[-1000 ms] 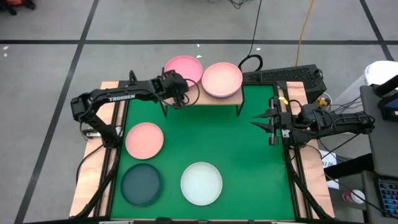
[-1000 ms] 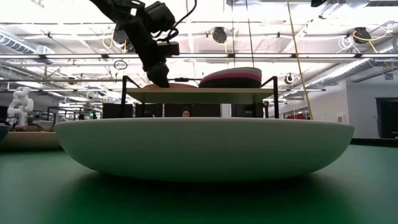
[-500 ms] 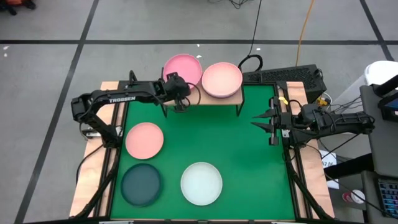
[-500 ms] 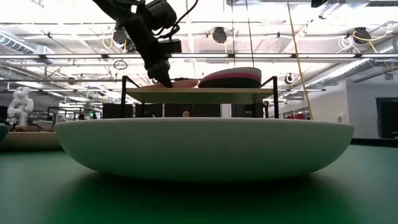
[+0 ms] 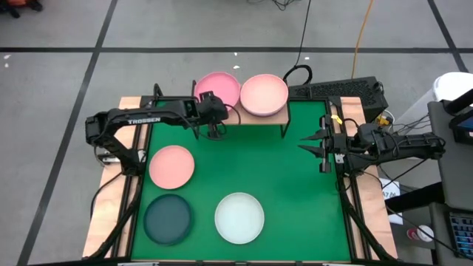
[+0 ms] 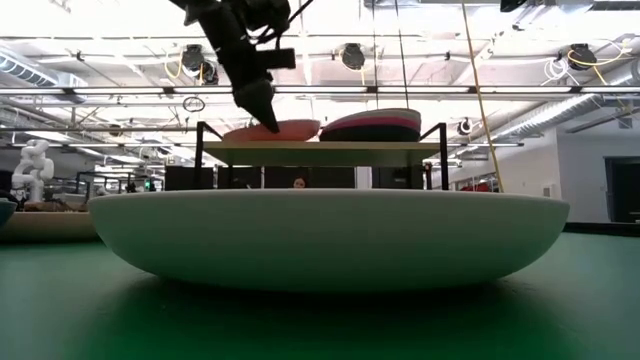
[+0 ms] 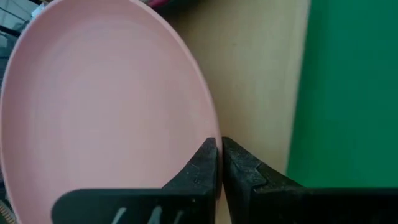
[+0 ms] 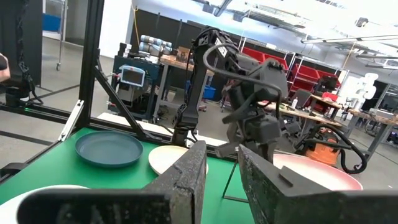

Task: Place and stack plates onto a shelf
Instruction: Put the light pink plate on the shelf

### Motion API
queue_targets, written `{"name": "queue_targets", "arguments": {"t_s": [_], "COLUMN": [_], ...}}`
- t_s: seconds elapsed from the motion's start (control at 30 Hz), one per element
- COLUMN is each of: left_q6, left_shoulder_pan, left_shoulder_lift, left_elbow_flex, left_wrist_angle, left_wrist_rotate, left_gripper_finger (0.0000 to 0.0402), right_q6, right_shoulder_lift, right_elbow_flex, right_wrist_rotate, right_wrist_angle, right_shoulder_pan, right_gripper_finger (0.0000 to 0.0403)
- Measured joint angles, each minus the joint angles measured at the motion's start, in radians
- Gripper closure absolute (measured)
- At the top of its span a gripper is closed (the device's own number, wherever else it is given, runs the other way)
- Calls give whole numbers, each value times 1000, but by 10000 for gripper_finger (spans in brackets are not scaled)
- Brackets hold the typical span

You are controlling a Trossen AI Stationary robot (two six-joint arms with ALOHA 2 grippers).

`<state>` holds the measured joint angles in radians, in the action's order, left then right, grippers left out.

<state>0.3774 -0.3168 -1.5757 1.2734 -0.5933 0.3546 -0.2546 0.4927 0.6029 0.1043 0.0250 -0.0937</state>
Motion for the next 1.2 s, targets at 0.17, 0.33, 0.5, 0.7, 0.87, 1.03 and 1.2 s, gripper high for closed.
{"name": "queue_targets", "arguments": {"t_s": [0.17,0.33,0.5,0.7,0.87,1.03,1.2], "left_q6": [-8,-33,-59,-67,-76,-85,-93], "left_shoulder_pan": [11,9,2,4,5,15,26], "left_shoulder_lift": [2,2,2,2,2,2,2], "left_elbow_flex": [45,46,46,46,46,47,47], "left_wrist_angle": [-42,-70,-97,-97,-97,-102,-109], "left_wrist_rotate": [6,-38,-54,-67,-90,-105,-111], "left_gripper_finger": [387,386,370,356,355,355,354], "right_q6": [2,10,15,15,19,19,19], "right_shoulder_lift": [0,0,0,0,0,0,0], "right_elbow_flex": [0,0,0,0,0,0,1], "right_wrist_rotate": [0,-1,-1,-1,-1,-1,-1], "right_wrist_angle": [0,0,0,1,1,0,1], "right_shoulder_pan": [0,0,0,0,0,0,0], "right_gripper_finger": [323,323,323,323,323,323,323]}}
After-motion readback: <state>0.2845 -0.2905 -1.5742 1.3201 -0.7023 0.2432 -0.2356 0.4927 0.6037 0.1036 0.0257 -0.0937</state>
